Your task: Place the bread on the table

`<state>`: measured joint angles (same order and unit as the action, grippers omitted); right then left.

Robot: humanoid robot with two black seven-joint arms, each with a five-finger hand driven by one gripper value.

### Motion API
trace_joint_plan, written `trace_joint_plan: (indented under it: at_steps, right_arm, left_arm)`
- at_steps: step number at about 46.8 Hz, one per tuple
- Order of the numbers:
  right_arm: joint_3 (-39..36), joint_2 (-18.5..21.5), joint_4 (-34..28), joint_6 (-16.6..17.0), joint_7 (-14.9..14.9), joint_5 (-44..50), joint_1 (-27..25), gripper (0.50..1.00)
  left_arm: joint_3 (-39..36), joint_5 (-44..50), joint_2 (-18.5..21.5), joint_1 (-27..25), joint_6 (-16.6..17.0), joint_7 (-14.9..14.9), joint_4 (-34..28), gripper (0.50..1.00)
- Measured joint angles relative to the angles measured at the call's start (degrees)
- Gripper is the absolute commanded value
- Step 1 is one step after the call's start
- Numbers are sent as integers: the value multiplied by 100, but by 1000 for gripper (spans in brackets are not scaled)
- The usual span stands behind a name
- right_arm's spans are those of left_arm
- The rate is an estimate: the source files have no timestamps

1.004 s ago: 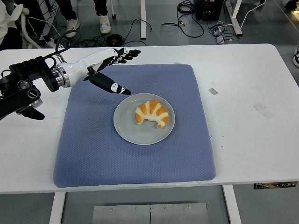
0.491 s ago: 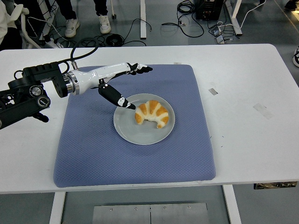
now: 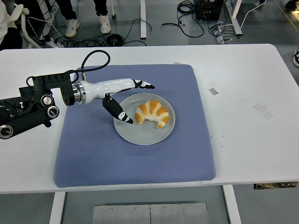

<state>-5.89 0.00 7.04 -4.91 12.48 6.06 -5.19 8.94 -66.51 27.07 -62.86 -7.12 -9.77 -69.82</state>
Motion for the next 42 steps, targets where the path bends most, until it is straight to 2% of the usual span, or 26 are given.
trace_joint_plan:
  at_steps: [13,23,42]
  right_arm:
    - [0,0,0,0,0,0,0,1000]
    - [0,0,-1,0,0,0,0,1000]
    - [0,0,-1,-2,0,0,0,1000]
  left_arm:
    - [-177,-79,-309,-1,7,-10,396,981]
    - [-235,-90,-490,44,17,-253,643,980]
    - [-230,-90,-633,4,17,-331,697,975]
